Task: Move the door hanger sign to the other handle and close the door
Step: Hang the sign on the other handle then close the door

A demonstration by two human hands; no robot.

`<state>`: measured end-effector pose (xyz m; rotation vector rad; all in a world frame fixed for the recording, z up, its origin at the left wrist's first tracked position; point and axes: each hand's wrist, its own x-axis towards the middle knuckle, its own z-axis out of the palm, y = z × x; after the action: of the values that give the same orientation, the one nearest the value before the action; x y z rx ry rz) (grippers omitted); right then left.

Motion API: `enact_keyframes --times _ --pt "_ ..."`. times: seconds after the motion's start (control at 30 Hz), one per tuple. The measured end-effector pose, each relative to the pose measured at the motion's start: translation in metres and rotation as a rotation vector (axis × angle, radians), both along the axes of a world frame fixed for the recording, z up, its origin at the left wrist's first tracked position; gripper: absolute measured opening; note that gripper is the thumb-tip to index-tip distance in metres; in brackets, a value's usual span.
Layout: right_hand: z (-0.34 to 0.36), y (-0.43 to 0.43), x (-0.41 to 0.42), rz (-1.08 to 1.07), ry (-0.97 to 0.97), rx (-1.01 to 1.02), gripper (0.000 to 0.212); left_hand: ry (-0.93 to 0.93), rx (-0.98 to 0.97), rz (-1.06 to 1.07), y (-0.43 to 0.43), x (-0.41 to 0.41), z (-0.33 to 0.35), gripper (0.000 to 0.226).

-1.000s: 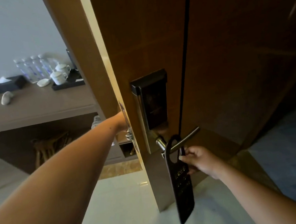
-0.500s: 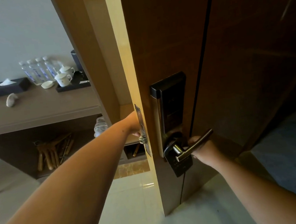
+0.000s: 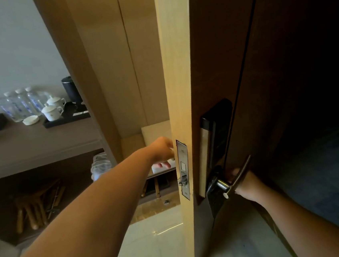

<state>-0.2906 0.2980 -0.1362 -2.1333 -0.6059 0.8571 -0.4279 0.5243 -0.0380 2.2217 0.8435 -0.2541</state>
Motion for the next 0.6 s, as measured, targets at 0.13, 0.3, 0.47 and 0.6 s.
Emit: enact_keyframes --times 0.13,0.3,0.47,0.6 --pt "0.003 -0.023 -0.009 0.014 0.028 -0.087 0.020 -0.060 0.028 -0.099 -0.005 0.002 -0.003 0.049" --pt "-0.008 -0.056 -0.015 -0.052 0.064 -0.105 0.030 -0.060 0.013 -0.214 -0.022 0.004 -0.004 0.010" --pt "-0.009 -0.087 -0.016 -0.120 0.075 -0.179 0.034 -0.017 0.106 -0.363 -0.041 0.010 0.000 0.034" --pt "-0.013 -0.112 -0.018 -0.159 0.111 -0.199 0.030 0.000 0.313 -0.530 -0.062 0.021 0.001 0.033"
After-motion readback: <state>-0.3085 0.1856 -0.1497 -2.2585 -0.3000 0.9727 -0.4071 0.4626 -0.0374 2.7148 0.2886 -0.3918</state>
